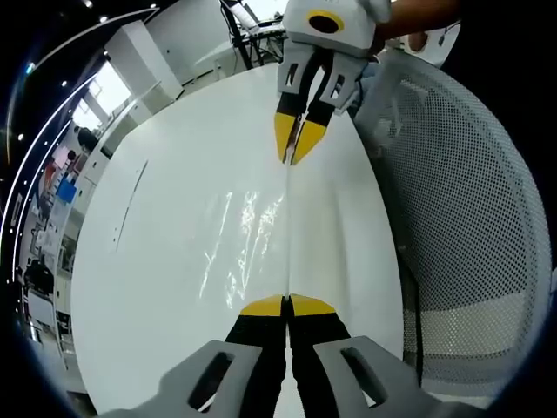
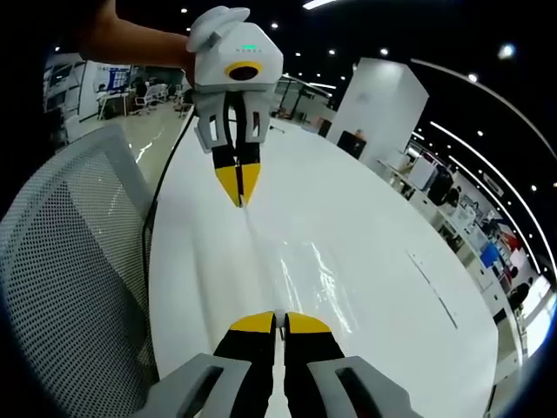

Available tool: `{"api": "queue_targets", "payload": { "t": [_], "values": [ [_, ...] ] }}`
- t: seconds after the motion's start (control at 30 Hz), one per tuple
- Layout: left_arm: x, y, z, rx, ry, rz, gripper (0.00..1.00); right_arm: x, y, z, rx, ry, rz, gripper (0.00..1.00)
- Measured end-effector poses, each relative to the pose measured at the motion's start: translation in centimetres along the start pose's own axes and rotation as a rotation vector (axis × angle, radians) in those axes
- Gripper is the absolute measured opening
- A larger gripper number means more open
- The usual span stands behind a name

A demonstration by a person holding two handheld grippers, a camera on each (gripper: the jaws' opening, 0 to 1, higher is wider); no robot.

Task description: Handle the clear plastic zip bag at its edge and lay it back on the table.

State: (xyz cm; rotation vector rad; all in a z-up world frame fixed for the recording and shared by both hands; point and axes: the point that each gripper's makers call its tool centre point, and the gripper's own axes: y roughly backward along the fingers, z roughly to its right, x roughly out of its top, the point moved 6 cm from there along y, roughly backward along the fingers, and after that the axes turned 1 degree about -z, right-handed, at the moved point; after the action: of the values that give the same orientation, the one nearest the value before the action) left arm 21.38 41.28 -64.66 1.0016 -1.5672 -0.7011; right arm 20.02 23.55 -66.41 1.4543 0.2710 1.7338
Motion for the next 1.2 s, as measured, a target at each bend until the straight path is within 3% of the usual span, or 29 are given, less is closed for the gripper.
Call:
{"api": "queue_targets", "payload": {
  "t": [0.53, 0.93, 1.2],
  "values": [
    [0.4, -0.2, -0.4, 0.037, -0.024, 0.007, 0.0, -0.4, 0.1, 0.0, 0.001, -0.006, -0.021, 0.0],
    [1.2, -0.8, 0.5, 0.027, -0.104, 0.045, 0.0, -1.5, 0.6, -0.3, 0.025, -0.04, -0.054, 0.0],
    [1.4, -0.9, 0.6, 0.027, -0.116, 0.052, 0.0, -0.3, 1.3, 0.0, 0.047, -0.093, -0.006, 0.07]
  ]
}}
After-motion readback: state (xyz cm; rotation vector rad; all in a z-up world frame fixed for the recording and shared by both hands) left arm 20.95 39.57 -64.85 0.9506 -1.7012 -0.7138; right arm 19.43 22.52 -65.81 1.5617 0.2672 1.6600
